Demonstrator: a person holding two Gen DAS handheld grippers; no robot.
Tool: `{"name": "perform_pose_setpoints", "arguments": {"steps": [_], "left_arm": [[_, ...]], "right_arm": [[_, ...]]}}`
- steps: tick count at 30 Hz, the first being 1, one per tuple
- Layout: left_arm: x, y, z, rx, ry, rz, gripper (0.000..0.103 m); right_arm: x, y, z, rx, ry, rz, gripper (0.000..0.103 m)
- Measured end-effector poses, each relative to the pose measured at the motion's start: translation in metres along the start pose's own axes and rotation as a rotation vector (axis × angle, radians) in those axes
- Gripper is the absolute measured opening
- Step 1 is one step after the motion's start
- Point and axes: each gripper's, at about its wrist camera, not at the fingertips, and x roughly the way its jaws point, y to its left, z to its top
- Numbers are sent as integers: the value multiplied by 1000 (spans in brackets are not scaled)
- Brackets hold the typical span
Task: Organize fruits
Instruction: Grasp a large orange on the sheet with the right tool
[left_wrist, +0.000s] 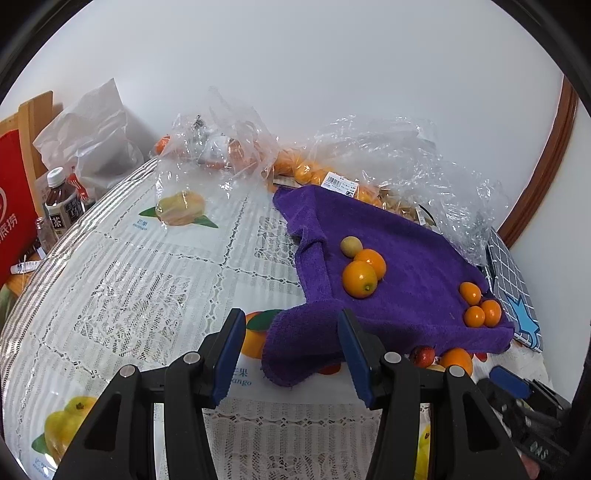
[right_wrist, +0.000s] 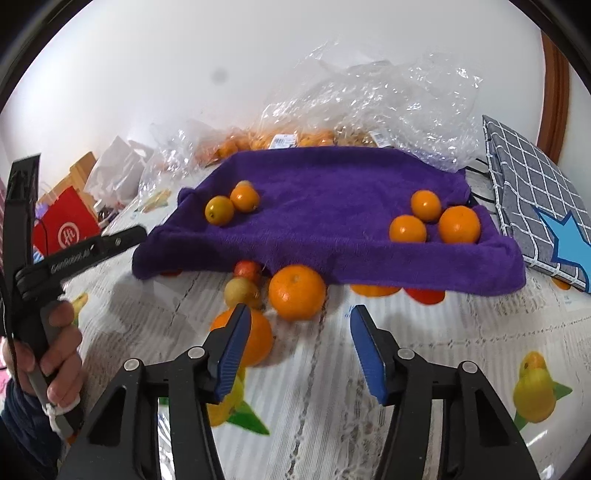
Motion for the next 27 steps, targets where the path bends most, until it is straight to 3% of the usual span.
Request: {"name": "perform_pose_setpoints", "arguments": {"steps": [3,8,17,27], "left_arm": [[1,0,0,-1,4,-1,50],[3,-1,-1,3,9,-3,50],[7,4,0,-23,33,-16,50],[11,2,-1,-7,46,-21,50]], "right_arm": [[8,-5,8,34,10,0,43],[20,-3,14,31,44,50,43],[40,-3,17,-5,94,42,44],[33,-10,19,25,60,52,39]]}}
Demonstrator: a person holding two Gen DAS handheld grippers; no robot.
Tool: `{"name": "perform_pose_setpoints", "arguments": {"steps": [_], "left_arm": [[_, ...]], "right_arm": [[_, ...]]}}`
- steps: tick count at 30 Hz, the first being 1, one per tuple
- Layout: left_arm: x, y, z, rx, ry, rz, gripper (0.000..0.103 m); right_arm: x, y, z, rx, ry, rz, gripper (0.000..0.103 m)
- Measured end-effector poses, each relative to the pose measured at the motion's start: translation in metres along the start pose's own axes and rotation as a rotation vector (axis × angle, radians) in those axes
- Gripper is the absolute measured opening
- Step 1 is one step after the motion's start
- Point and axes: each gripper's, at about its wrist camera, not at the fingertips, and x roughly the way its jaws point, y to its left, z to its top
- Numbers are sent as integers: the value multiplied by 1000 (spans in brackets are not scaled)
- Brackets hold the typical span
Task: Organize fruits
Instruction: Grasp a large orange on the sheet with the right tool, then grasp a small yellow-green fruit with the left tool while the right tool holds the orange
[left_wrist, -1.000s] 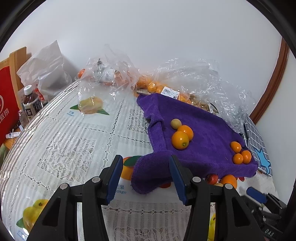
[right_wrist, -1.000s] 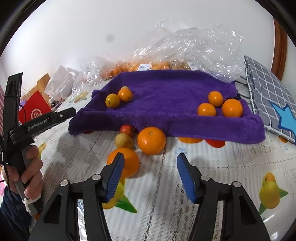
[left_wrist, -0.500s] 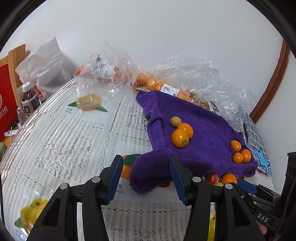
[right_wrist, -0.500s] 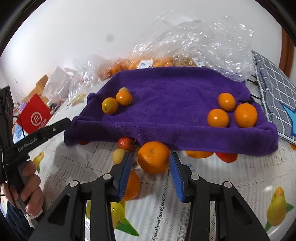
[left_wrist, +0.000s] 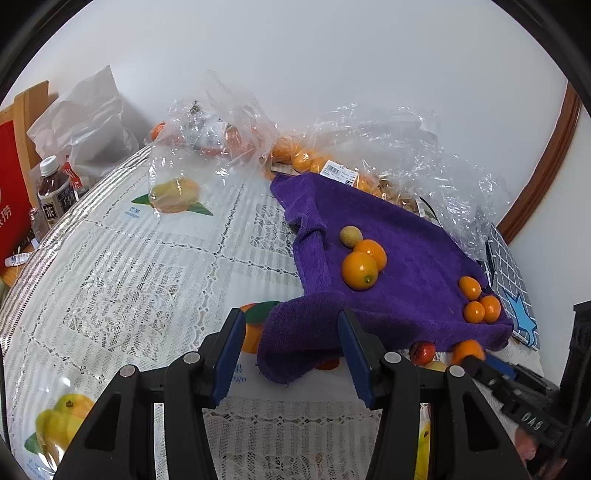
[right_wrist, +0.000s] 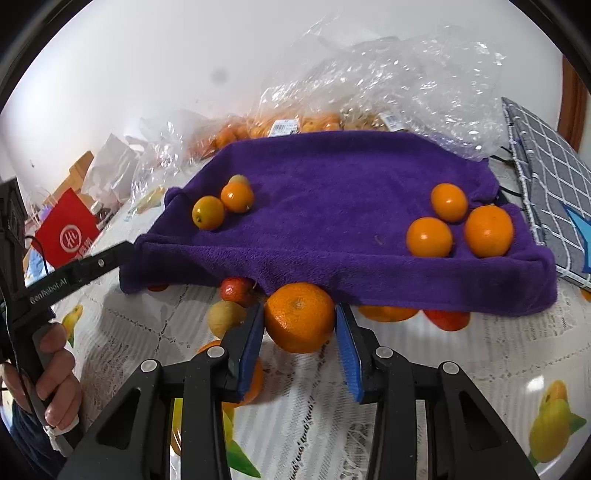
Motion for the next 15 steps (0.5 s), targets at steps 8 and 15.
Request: {"name": "perform_pose_setpoints", "arguments": {"steps": [8,15], "left_arm": [[-1,-16,-5,69,4,-34,50],[-3,-23,-7,95,6,-74,50]], "right_arm": [[-37,-30,-9,29,-72,-67,39],[-45,-58,-26,52,-45,-115,39]]}}
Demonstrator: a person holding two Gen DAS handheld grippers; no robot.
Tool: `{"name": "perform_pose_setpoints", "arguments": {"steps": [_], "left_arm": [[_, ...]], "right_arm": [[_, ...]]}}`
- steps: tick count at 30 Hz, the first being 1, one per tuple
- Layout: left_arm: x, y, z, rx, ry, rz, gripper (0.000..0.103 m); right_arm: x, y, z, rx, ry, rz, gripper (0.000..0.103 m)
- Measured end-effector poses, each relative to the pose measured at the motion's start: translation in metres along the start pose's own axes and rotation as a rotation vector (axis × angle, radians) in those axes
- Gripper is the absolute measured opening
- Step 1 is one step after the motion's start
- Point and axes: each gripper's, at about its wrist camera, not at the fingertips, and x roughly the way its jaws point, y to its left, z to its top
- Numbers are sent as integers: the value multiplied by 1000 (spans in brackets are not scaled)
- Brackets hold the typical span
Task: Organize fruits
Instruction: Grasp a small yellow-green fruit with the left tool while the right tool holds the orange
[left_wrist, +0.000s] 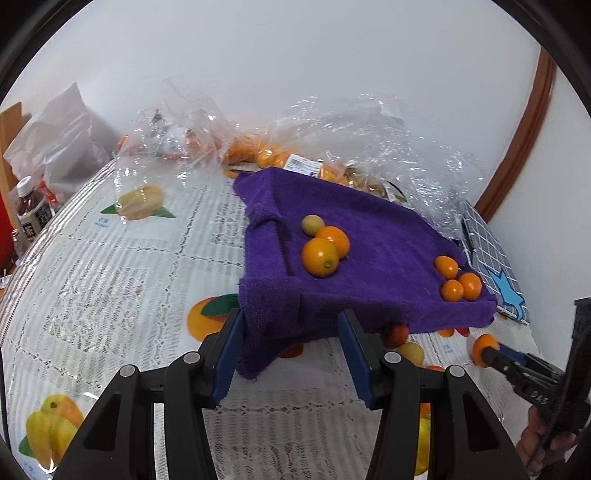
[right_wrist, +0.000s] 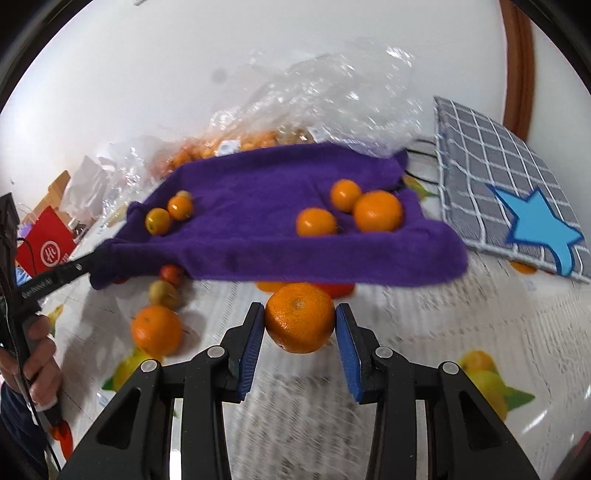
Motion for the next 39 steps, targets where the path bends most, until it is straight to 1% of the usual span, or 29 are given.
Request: {"name": "perform_pose_setpoints", "arguments": {"steps": [3,7,10,14,15,17,19,21,25,27,29,30,33,35,37,39], "left_arm": [[0,-4,-1,18,6,-17,50],[1,-10,-3,43,13,-37,50],[3,-17,-6,66,44,-94,50],[6,-27,-9,92,67,-136,50],[7,-28,-9,82,75,-152,50],[13,-31,-9,35,109,-210,49],[16,-36,-8,18,115,-235,49],[18,-41,-8,13,109,-232,48],[29,-50,-11,3,145,-237,44],[32,-52,-12,-5,158,-242,43],[36,-56,-14,-9,178,-252,36],[37,-58,-15,-7,186,-254,35],[37,-66,-20,28,191,-225,35],[29,-64,-23,30,163,-185,35],[25,-55,-22,-9,145,-144,35],[22,-45,-19,-55,133,-150,35]], "right_arm": [[6,-5,-5,9,24,-3,39],[11,-3,-6,5,24,-9,40],[16,0,-5,-9,40,-24,40],[15,-2,-5,-13,34,-16,40],[14,-3,-5,-11,30,-11,40],[12,-5,-6,-9,20,-10,40],[8,-7,-6,-7,1,-6,40],[6,-9,-5,-4,-10,-4,40],[3,-17,-5,11,-16,14,40],[4,-21,-5,30,-11,40,40],[6,-21,-4,32,-7,50,40],[6,-20,-4,29,-6,55,40],[6,-19,-5,24,-6,63,40],[7,-20,-5,27,-2,69,40],[7,-22,-5,34,-4,71,40],[6,-23,-6,38,-5,71,40]]}}
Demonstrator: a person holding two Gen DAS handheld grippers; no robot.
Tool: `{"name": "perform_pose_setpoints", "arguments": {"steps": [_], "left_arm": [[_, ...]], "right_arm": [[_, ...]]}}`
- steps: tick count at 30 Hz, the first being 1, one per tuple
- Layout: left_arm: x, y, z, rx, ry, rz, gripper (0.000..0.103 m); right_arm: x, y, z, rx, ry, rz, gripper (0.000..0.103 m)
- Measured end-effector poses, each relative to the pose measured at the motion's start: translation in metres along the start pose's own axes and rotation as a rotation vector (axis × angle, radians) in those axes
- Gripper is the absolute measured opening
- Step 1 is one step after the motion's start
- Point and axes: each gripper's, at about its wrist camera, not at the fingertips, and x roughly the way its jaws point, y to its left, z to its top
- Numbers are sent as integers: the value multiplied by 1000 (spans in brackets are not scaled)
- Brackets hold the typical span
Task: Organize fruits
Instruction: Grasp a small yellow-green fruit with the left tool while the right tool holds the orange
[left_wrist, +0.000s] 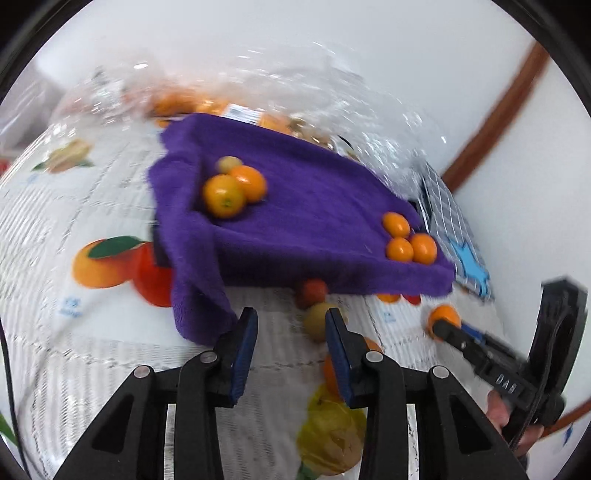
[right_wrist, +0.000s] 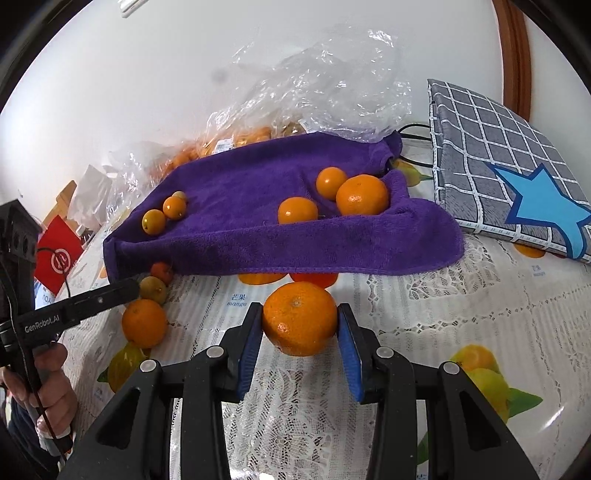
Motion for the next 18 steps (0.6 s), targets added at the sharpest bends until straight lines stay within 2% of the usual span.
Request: {"name": "perform_pose_setpoints", "arguments": {"steps": [3,8,16,18], "left_arm": [[-1,6,5,-36,-10,-31,35],[14,-6,6,-3,58,-45,35],[26,-18,3,-2,84,-36,35],[26,-17,2,-7,78,-37,30]], "right_arm": [[1,1,0,-6,4,0,40],[2,4,0,-21,12,-4,40],[3,2,0,-15,21,-1,40],[4,2,0,-15,22,-1,40]]}}
